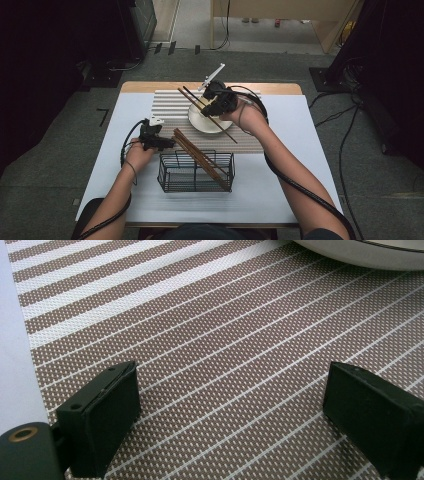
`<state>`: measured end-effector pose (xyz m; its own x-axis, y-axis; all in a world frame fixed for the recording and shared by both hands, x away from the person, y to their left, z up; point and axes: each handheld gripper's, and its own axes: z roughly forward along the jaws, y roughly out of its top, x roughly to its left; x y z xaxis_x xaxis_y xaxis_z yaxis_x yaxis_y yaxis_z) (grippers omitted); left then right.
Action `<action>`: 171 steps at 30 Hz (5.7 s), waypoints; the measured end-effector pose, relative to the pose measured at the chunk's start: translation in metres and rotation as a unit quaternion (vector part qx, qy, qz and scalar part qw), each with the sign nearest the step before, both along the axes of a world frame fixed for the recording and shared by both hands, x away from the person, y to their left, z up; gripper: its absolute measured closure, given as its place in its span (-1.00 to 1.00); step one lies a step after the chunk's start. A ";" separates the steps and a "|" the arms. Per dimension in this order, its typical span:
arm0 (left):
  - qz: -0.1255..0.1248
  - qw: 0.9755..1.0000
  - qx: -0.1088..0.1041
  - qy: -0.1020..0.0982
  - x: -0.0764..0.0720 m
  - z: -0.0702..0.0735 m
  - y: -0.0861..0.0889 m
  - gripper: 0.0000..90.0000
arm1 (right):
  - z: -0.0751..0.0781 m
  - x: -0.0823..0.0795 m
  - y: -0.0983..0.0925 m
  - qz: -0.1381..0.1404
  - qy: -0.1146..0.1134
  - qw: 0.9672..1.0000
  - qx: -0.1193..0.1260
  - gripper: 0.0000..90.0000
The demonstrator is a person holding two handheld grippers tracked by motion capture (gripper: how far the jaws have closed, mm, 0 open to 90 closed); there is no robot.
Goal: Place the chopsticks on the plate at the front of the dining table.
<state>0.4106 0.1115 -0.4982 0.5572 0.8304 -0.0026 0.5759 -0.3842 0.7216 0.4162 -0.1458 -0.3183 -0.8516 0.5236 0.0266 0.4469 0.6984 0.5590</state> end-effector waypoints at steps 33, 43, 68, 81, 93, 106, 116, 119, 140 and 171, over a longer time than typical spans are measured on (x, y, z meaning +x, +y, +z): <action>0.002 1.000 0.001 0.000 0.000 0.000 -0.001 -0.81 | -0.043 0.028 0.016 0.004 0.021 0.999 -0.039 0.89; 0.002 1.000 0.001 0.000 0.000 0.000 -0.001 -0.81 | -0.047 0.036 0.020 0.001 0.028 0.998 -0.057 0.89; 0.003 1.000 0.002 0.001 0.000 0.000 -0.001 -0.81 | -0.070 0.053 0.036 0.009 0.042 0.994 -0.098 0.89; 0.003 1.000 0.002 0.001 0.000 0.000 -0.001 -0.81 | -0.082 0.055 0.048 0.018 0.039 0.992 -0.116 0.89; 0.003 1.000 0.001 0.000 0.000 0.000 -0.001 -0.81 | -0.092 0.056 0.052 0.015 0.041 0.992 -0.118 0.89; 0.003 1.000 0.001 0.000 0.000 0.000 -0.001 -0.81 | -0.102 0.056 0.053 0.007 0.047 0.992 -0.116 0.89; 0.003 1.000 0.002 0.001 0.000 0.000 -0.001 -0.81 | -0.106 0.057 0.052 0.007 0.047 0.991 -0.124 0.89; 0.004 1.000 0.000 0.001 0.000 0.000 -0.001 -0.81 | -0.108 0.058 0.052 0.004 0.048 0.991 -0.126 0.89; 0.004 1.000 0.001 0.001 0.000 0.000 -0.001 -0.81 | -0.111 0.059 0.050 0.001 0.055 0.990 -0.126 0.87; 0.004 1.000 0.001 0.000 0.000 0.000 -0.001 -0.81 | -0.087 0.046 0.036 0.017 0.049 0.998 -0.030 0.44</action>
